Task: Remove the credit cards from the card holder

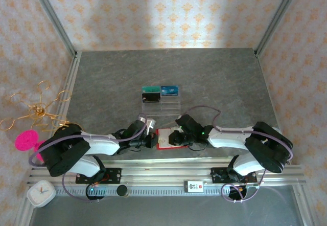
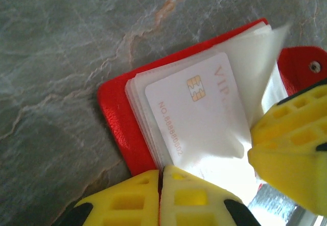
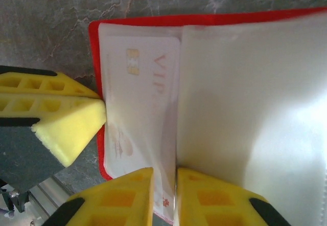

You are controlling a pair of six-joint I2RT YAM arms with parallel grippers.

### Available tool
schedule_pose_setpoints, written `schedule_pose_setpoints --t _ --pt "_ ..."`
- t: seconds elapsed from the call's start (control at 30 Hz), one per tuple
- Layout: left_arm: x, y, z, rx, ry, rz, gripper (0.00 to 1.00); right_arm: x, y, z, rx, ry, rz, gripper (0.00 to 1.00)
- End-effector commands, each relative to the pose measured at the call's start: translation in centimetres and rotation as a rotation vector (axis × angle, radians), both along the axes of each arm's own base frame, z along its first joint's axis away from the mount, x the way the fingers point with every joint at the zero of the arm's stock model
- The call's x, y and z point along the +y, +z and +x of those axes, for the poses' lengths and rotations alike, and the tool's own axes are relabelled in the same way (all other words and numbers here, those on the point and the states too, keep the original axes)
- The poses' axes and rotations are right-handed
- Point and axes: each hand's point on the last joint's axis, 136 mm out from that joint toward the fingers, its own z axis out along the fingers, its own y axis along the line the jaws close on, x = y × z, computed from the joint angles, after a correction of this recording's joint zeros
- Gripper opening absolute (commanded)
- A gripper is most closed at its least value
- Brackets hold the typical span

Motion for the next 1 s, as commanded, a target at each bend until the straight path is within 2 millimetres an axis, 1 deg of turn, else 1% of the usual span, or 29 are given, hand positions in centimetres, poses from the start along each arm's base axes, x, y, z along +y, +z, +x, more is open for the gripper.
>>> schedule_pose_setpoints --t 0.0,0.07,0.1,0.27,0.43,0.67,0.73,0.77,0.83,0.87,0.9,0.97 --pt "1.7 -3.6 -2.4 0.114 -0.023 0.117 0.06 0.5 -0.4 -0.2 0.010 0.022 0.001 0.11" --pt "1.8 -3.6 -2.3 0.113 -0.020 0.120 0.06 0.1 -0.6 -0.1 0.009 0.006 -0.021 0.01" --pt "1.8 -3.6 -2.4 0.113 -0.019 0.120 0.06 -0.3 -0.6 0.0 0.005 -0.009 -0.033 0.00" --pt "1.9 -3.8 -2.3 0.117 -0.014 0.118 0.00 -2.9 -0.6 0.7 -0.013 -0.114 -0.076 0.00" --pt "2.1 -3.9 -2.4 0.122 -0.012 0.113 0.00 -5.3 -0.9 0.6 -0.019 -0.186 -0.118 0.00" --pt "2.2 -3.4 -2.0 0.108 -0.002 0.107 0.00 -6.8 -0.5 0.5 -0.036 -0.225 -0.163 0.00" --pt "2.2 -2.8 -1.7 0.094 0.002 0.099 0.01 -7.1 -0.2 0.8 -0.056 -0.227 -0.175 0.00" --pt "2.0 -2.5 -1.6 0.086 -0.001 0.097 0.02 -7.0 0.0 0.9 -0.063 -0.217 -0.173 0.01" --pt "1.7 -1.3 -1.2 0.061 -0.006 0.080 0.07 -6.3 0.9 1.1 -0.081 -0.184 -0.162 0.26" --pt "1.4 -0.6 -1.0 0.047 -0.006 0.069 0.08 -6.1 1.1 1.2 -0.090 -0.173 -0.157 0.32" --pt "1.1 0.4 -0.7 0.023 -0.004 0.056 0.10 -5.8 1.5 1.3 -0.103 -0.157 -0.151 0.35" --pt "0.1 2.2 -0.1 -0.018 -0.009 0.026 0.11 -5.8 2.1 1.9 -0.135 -0.149 -0.162 0.35"
